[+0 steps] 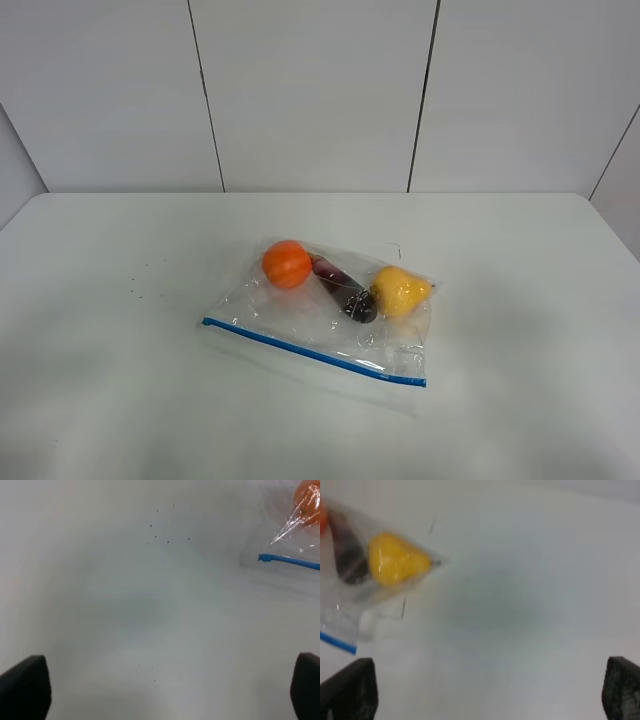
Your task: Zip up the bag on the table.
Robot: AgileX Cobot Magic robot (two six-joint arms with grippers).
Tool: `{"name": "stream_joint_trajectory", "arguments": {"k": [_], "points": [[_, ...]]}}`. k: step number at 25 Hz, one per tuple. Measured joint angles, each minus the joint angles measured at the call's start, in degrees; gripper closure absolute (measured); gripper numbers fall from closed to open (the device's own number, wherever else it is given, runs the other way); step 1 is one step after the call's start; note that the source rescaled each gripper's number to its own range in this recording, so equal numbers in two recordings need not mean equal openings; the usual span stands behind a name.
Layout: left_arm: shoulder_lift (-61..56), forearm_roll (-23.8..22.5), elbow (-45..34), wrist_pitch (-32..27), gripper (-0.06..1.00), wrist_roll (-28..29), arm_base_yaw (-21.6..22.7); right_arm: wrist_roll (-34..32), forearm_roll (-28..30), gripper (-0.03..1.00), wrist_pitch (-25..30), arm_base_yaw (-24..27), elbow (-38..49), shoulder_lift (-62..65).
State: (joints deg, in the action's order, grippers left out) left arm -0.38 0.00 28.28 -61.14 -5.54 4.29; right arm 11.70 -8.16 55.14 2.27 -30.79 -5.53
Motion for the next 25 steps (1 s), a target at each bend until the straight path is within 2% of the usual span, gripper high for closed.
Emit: {"name": "stream_joint_trajectory", "arguments": {"k": [6,14,25], "points": [[0.0,0.0,0.0,0.0,-0.06,0.0,0.0,-1.5,0.0,-0.03,4.6,0.0,0.0,5.8],[0.0,0.0,0.0,0.0,-0.06,0.0,0.0,-1.9,1.6,-0.03,3.0,0.0,1.2,5.9],[0.0,0.0,0.0,0.0,-0.06,0.0,0.0,-3.7,3.2,-0.03,3.8,0.0,2.7,5.9]]}}
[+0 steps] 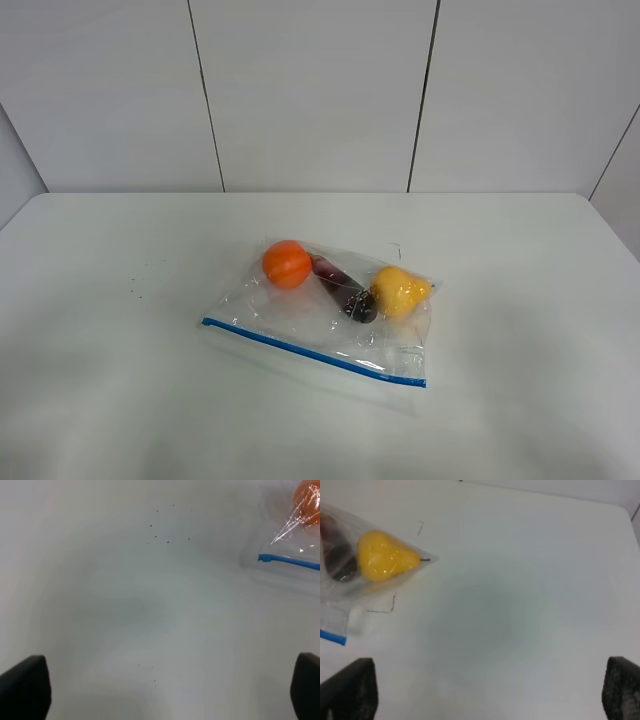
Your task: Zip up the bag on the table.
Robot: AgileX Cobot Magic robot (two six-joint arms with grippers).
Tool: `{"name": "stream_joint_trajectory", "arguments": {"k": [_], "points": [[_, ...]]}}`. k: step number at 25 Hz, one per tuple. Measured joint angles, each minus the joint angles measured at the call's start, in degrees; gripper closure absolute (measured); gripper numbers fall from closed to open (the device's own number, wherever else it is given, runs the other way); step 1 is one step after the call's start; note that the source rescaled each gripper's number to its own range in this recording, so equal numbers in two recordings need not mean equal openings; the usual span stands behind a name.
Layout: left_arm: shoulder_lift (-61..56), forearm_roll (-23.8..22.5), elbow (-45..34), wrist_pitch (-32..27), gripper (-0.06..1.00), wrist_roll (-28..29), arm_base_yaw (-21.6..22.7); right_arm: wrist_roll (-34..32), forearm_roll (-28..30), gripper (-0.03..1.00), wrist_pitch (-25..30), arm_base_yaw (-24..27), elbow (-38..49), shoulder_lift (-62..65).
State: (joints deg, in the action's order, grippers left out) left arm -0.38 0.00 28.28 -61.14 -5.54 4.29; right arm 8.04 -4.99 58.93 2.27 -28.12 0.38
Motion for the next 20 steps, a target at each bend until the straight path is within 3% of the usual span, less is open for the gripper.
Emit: {"name": "stream_joint_trajectory", "arguments": {"k": [20], "points": [[0.0,0.0,0.0,0.0,-0.06,0.0,0.0,-6.8,4.3,-0.03,0.0,0.0,0.0,0.0]]}}
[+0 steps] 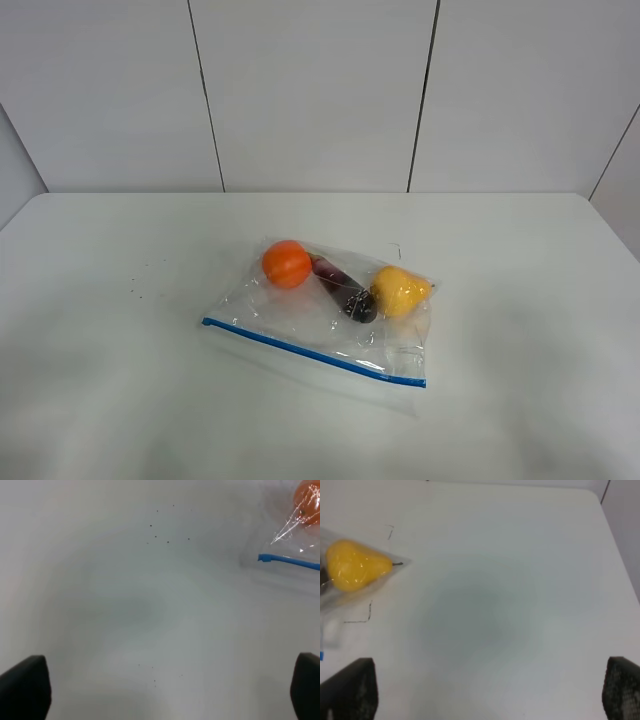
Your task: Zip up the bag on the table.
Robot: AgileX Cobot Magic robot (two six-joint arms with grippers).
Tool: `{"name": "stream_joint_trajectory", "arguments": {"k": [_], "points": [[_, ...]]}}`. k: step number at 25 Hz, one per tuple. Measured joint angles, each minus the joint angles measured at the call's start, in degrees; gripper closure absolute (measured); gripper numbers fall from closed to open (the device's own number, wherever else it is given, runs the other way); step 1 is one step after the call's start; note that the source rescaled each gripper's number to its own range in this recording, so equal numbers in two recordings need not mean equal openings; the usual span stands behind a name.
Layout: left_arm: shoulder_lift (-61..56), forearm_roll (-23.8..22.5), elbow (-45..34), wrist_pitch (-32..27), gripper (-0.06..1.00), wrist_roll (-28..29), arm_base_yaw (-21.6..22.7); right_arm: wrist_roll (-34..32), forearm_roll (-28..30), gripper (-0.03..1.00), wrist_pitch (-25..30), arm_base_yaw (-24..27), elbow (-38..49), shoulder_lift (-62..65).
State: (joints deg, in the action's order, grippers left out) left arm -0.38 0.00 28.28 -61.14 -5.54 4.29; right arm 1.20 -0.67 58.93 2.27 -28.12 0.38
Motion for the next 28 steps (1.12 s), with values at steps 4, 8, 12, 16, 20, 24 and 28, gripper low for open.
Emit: {"name": "stream_joint_trajectory", "arguments": {"k": [4,8,12,16,20,24,28], "points": [[0.0,0.0,0.0,0.0,-0.06,0.0,0.0,-0.4,0.0,-0.03,0.0,0.0,0.0,0.0],[0.0,0.0,0.0,0.0,-0.06,0.0,0.0,-0.4,0.0,-0.03,0.0,0.0,0.0,0.0],[0.0,0.0,0.0,0.0,-0.06,0.0,0.0,-0.4,0.0,-0.03,0.0,0.0,0.0,0.0],[0.0,0.0,0.0,0.0,-0.06,0.0,0.0,-0.5,0.0,-0.03,0.0,0.0,0.0,0.0],[0.0,0.0,0.0,0.0,-0.06,0.0,0.0,-0.5,0.0,-0.03,0.0,0.0,0.0,0.0],[0.0,0.0,0.0,0.0,-0.06,0.0,0.0,-0.5,0.0,-0.03,0.0,0.0,0.0,0.0],[0.0,0.0,0.0,0.0,-0.06,0.0,0.0,-0.5,0.0,-0.03,0.0,0.0,0.0,0.0]]}}
